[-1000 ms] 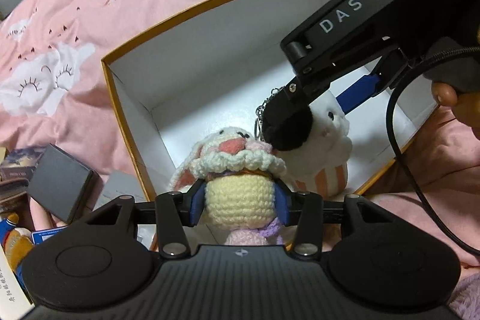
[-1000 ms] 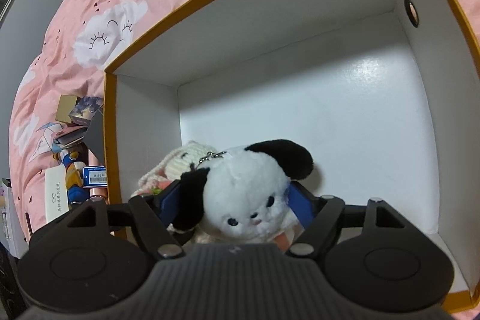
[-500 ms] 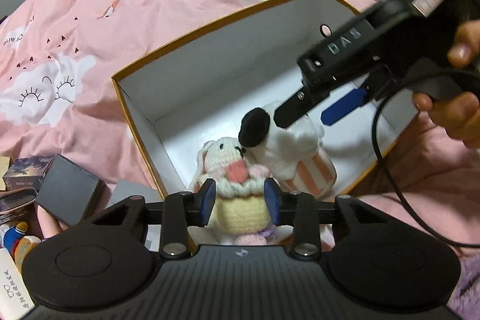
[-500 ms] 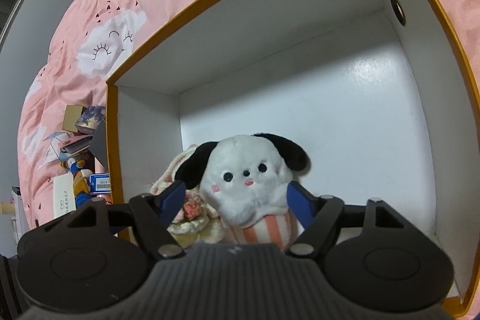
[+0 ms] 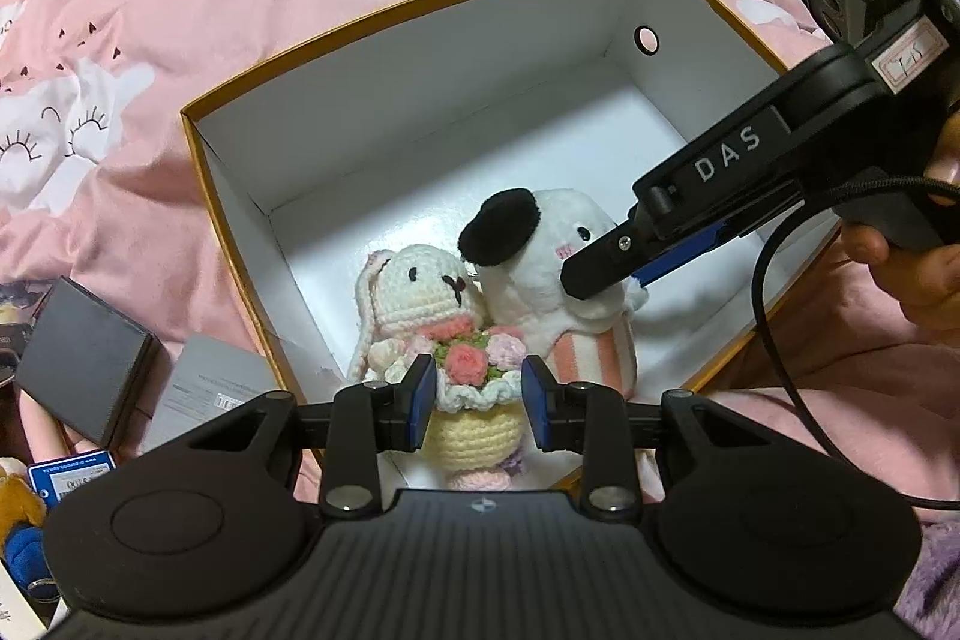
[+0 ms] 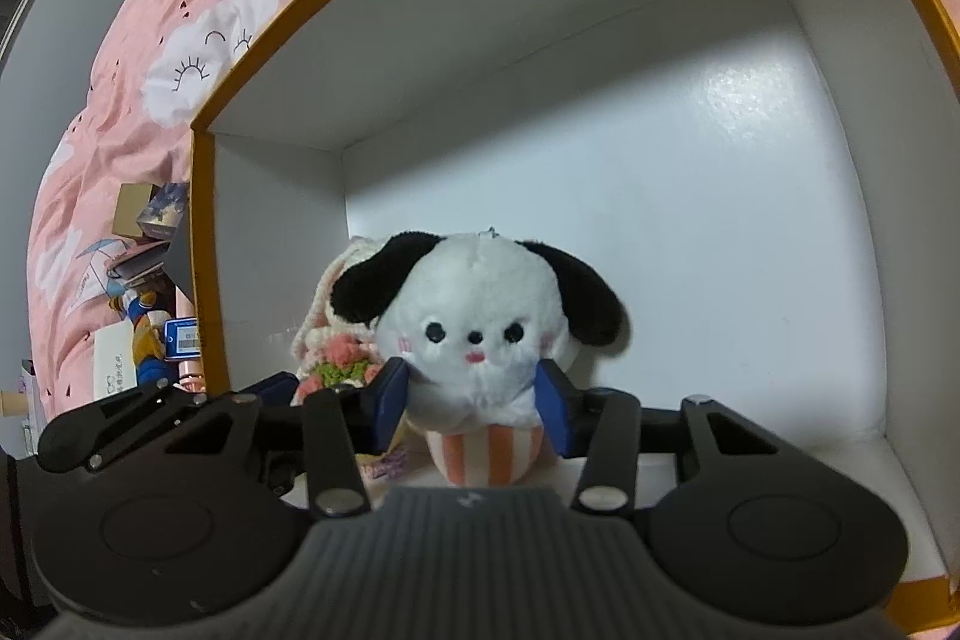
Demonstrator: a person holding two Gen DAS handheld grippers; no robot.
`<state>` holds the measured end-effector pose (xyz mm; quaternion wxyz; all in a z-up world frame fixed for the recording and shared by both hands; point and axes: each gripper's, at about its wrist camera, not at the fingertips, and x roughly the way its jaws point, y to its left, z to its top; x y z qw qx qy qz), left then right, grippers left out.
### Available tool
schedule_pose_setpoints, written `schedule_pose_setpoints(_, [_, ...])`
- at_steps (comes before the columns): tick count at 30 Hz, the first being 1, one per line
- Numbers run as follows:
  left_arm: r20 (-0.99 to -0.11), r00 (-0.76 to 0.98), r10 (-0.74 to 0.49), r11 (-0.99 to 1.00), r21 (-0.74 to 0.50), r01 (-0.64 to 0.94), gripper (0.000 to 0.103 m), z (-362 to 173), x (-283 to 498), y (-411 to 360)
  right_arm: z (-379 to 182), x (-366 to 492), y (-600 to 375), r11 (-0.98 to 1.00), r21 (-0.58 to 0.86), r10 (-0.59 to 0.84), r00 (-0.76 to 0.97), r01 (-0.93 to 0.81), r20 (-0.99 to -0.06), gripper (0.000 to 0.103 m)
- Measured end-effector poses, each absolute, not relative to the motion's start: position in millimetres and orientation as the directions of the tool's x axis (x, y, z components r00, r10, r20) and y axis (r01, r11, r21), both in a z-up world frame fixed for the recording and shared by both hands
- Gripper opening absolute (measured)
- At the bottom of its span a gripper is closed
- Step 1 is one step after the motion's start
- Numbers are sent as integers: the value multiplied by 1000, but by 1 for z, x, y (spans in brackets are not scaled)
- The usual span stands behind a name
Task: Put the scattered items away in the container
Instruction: 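Lower both toys into the box and open both tools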
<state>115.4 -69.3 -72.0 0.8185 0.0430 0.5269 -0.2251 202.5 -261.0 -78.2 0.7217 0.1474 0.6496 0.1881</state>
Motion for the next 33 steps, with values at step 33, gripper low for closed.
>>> schedule_pose_setpoints(33, [-909, 348, -230, 893, -55, 447, 36, -79, 132, -92, -77, 216, -243, 885, 407, 452, 205, -226, -868, 47])
